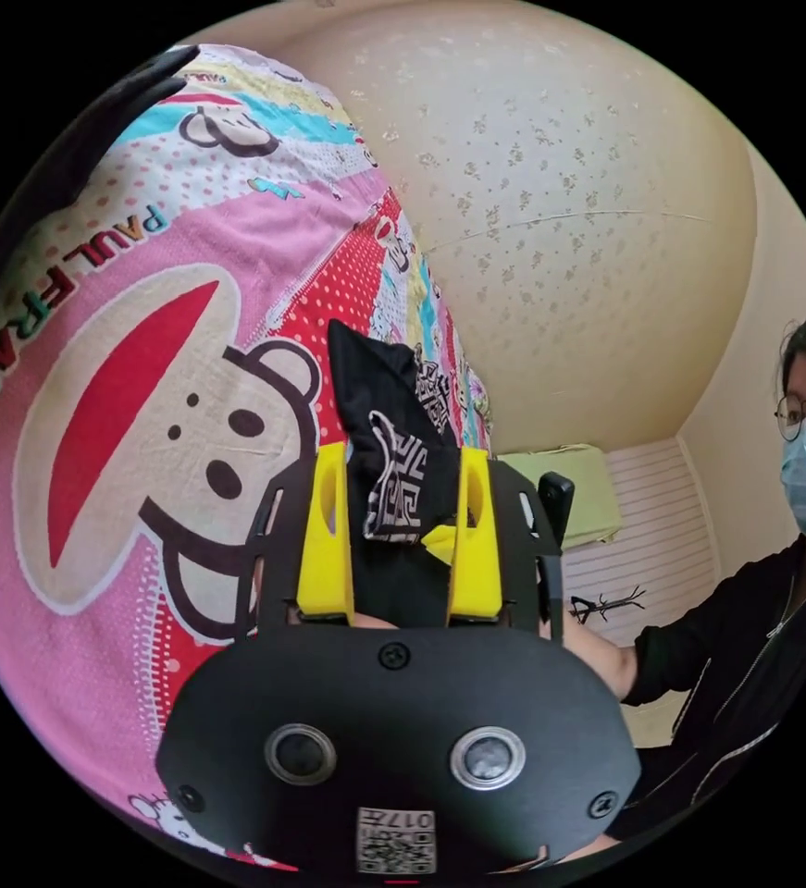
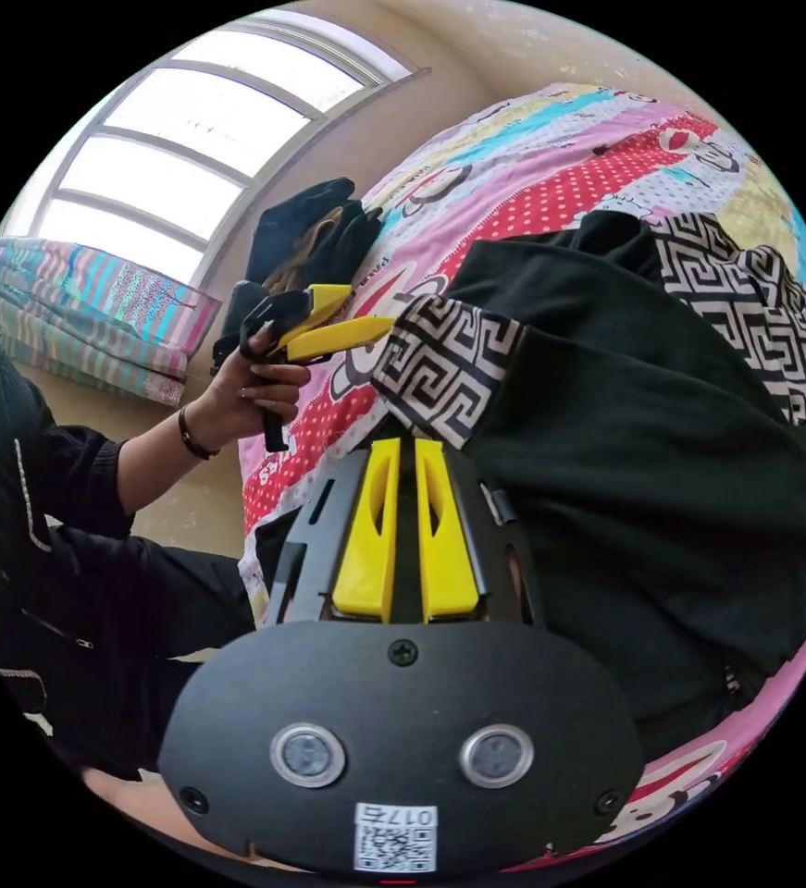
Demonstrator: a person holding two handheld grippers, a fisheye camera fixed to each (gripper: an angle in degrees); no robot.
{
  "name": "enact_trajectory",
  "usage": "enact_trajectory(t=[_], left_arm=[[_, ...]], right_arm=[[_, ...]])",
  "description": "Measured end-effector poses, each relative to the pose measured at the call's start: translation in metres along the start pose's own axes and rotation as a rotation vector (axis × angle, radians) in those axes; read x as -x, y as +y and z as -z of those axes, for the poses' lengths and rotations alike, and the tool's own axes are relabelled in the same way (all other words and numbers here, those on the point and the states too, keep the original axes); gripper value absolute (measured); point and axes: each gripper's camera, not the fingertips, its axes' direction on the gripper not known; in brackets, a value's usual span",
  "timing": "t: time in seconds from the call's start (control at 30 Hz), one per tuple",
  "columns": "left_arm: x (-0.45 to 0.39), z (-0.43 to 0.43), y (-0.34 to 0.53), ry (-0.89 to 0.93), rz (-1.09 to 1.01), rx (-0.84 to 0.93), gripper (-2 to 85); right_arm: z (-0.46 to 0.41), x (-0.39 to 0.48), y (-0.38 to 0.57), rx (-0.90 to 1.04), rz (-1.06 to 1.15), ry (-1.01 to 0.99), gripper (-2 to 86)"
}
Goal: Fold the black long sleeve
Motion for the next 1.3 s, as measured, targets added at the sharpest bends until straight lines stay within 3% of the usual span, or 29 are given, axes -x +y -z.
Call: enact_trajectory(t=[0.17, 0.4, 0.47, 0.6, 0.73, 0.83, 1.0, 1.13, 1.2, 1.3], left_arm=[[-0.023, -0.027, -0.017, -0.09, -0.233, 0.1, 15.1], [-0.003, -0.101, -0.012, -0.292, -0.328, 0.368, 15.8], [0.001, -0.109, -0.005, -0.288, -0.329, 0.364, 15.1], [0.003, -0.106, 0.008, -0.266, -0.324, 0.29, 9.6], [-0.006, -0.1, 0.02, -0.246, -0.379, 0.257, 1.6], [-0.009, -0.106, 0.02, -0.198, -0.392, 0.277, 0.3], [-0.033, -0.102, -0.001, -0.264, -0.487, 0.144, 0.0], [-0.012, -0.112, -0.035, -0.493, -0.327, 0.151, 1.2], [0.004, -0.122, -0.043, -0.517, -0.277, 0.224, 2.9], [0.02, -0.119, -0.034, -0.47, -0.249, 0.231, 6.7]], right_arm=[[0.041, 0.017, -0.014, -0.15, 0.051, 0.063, 6.0], [0.041, 0.027, -0.077, -0.001, 0.143, 0.162, 9.4], [0.027, 0.032, -0.093, 0.117, 0.176, 0.244, 9.2], [0.008, 0.03, -0.094, 0.24, 0.167, 0.214, 5.1], [0.034, 0.046, -0.078, 0.158, 0.131, 0.188, 2.0], [0.066, 0.065, -0.073, 0.067, 0.131, 0.206, 1.6], [0.102, 0.089, -0.096, -0.021, 0.187, 0.248, 2.5], [0.084, 0.063, -0.127, 0.026, 0.107, 0.189, 6.8], [0.089, 0.052, -0.124, 0.019, 0.021, 0.178, 8.7], [0.127, 0.059, -0.087, -0.153, -0.049, 0.174, 9.1]])
